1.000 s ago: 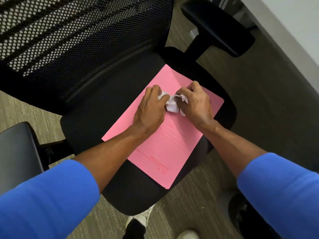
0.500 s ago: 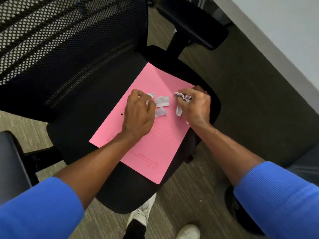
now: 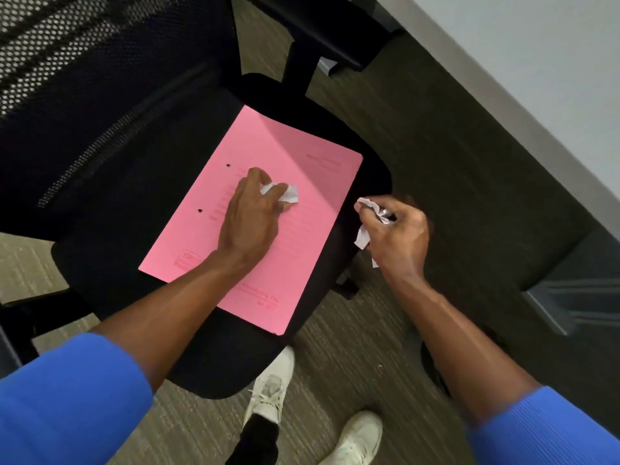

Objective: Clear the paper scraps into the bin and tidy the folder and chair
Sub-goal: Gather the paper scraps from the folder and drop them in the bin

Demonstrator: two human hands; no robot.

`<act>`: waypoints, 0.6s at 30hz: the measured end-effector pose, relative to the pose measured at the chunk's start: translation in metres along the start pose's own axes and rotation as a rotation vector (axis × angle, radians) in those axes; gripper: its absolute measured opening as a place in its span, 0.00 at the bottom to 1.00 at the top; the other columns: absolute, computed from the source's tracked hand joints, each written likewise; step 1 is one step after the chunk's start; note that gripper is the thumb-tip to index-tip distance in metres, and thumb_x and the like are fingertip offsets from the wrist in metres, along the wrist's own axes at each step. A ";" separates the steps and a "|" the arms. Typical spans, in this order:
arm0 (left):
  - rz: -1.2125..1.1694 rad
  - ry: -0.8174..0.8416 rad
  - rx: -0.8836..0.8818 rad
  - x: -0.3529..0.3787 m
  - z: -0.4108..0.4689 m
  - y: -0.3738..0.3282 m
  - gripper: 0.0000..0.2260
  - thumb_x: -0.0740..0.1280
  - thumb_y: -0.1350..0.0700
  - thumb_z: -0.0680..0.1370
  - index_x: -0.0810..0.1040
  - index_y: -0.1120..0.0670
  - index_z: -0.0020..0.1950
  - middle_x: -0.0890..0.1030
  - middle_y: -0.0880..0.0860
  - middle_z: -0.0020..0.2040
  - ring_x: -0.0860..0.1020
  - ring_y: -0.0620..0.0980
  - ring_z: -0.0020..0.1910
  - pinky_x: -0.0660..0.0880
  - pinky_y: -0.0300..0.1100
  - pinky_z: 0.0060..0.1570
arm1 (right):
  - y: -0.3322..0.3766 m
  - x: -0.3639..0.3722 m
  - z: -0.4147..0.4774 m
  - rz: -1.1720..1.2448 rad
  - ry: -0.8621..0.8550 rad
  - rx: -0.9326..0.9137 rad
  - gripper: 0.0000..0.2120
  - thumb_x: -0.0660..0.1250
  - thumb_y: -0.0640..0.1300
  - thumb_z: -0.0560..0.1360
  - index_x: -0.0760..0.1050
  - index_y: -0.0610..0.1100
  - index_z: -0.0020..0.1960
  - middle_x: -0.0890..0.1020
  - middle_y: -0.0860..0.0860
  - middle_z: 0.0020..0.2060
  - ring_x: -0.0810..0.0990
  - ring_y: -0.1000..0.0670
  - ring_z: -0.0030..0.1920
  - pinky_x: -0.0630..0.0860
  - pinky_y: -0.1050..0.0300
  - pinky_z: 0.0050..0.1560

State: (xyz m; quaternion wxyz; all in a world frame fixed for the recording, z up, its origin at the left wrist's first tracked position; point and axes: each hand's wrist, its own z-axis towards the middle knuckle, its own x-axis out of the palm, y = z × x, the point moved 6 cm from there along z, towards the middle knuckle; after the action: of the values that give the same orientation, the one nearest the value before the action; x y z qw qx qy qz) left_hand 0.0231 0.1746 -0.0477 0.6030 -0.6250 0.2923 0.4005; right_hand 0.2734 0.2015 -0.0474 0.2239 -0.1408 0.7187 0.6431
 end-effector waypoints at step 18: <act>-0.221 0.077 0.102 0.097 -0.089 -0.160 0.03 0.72 0.70 0.76 0.84 0.64 0.46 0.79 0.60 0.47 0.79 0.56 0.43 0.72 0.44 0.42 | -0.183 -0.142 -0.132 0.038 -0.266 0.491 0.12 0.75 0.50 0.78 0.85 0.48 0.38 0.85 0.52 0.28 0.83 0.56 0.28 0.80 0.59 0.37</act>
State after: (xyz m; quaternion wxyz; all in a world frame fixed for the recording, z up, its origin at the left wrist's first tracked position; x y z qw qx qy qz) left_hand 0.2210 0.1146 -0.0519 0.6629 -0.6368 0.2644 0.2919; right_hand 0.4664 0.0347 -0.1240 0.3319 0.0167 0.8197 0.4666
